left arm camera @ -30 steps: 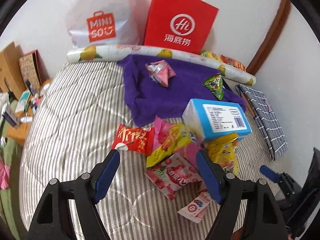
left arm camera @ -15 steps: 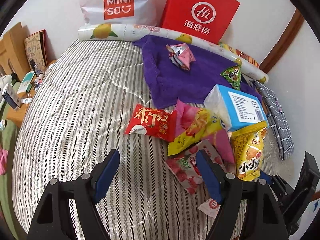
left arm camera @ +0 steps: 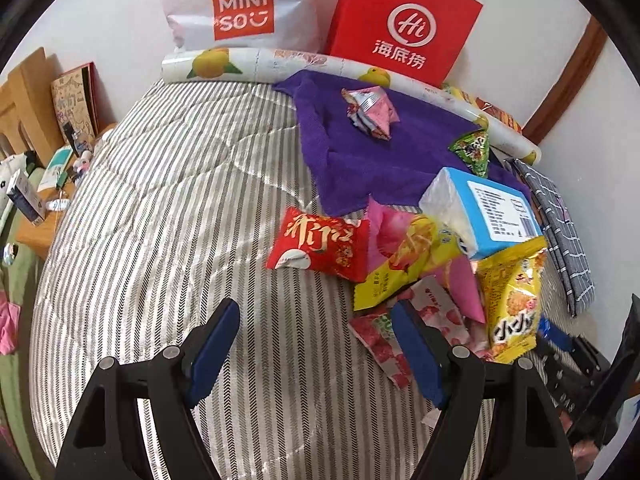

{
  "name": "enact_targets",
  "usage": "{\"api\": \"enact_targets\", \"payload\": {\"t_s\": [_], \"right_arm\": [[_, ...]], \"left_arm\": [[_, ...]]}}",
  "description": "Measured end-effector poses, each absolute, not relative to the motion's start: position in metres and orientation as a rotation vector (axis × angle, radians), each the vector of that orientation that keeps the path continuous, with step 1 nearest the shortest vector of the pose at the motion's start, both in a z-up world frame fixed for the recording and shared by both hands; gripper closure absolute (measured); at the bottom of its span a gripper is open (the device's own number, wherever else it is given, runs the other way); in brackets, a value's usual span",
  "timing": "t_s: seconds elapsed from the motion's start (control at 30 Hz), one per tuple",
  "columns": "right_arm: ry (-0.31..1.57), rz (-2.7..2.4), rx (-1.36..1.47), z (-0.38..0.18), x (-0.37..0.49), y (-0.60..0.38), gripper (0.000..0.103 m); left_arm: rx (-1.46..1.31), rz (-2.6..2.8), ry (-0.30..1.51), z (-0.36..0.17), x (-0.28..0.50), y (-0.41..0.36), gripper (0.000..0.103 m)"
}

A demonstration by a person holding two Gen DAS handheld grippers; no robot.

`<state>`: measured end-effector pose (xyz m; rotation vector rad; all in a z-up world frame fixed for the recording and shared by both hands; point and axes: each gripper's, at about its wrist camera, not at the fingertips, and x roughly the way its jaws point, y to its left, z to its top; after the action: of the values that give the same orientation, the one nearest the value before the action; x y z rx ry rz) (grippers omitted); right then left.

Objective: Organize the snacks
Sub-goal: 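Grasp the blue snack bag with the right tool while the left tool grasps the red snack bag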

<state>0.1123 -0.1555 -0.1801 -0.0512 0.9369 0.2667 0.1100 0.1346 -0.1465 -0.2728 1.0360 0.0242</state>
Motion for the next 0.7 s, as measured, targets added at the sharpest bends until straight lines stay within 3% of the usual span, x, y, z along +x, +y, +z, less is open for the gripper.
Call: {"api": "enact_targets", "payload": {"t_s": [0.7], "right_arm": [[0.890, 0.219, -0.067, -0.198, 0.159, -0.174, 0.056]], "left_arm": [[-0.234, 0.012, 1.049, -0.183, 0.167, 0.131, 0.026]]}}
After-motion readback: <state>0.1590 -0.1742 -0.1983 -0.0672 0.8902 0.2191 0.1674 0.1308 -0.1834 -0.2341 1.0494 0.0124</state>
